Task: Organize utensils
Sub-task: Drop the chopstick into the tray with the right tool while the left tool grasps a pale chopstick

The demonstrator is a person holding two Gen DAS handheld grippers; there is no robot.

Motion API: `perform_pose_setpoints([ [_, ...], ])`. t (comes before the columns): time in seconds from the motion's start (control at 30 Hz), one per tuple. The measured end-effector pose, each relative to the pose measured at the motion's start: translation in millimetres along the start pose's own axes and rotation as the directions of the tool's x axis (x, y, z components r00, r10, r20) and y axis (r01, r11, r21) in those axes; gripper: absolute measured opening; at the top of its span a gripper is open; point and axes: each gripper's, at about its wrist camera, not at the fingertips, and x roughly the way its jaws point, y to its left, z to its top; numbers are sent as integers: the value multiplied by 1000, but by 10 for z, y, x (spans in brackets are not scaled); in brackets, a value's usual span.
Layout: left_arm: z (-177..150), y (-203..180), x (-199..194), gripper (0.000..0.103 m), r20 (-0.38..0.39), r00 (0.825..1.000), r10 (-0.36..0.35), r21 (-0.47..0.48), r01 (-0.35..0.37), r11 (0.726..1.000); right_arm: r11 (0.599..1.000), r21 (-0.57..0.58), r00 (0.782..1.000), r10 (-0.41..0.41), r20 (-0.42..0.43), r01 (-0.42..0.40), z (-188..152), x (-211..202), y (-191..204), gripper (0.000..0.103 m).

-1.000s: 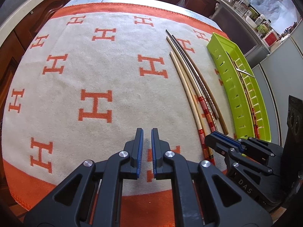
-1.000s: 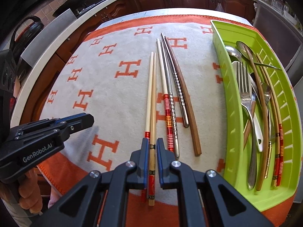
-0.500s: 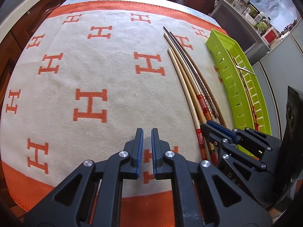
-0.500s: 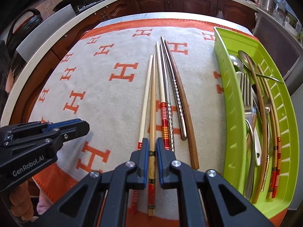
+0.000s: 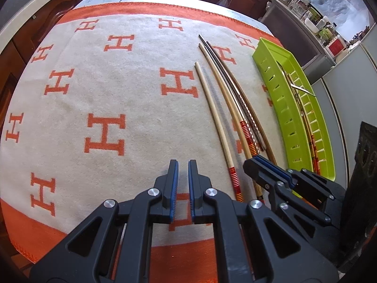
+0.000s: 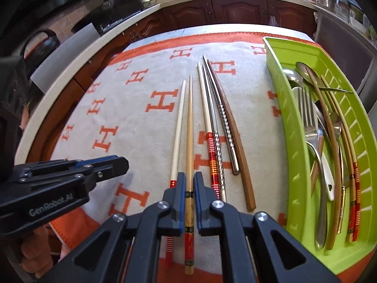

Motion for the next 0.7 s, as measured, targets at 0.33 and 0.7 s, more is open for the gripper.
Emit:
perform_pose_setpoints([
  [0.33,93,-391,129,5,9,1000,-8,45,7,999,997,77,993,19,117,-28,77,-545,-268,7],
  [0.7,152,-579,361,8,-13,999,46,52,-45,998,970,195,976,-172,131,145,160,-856,-991,7],
])
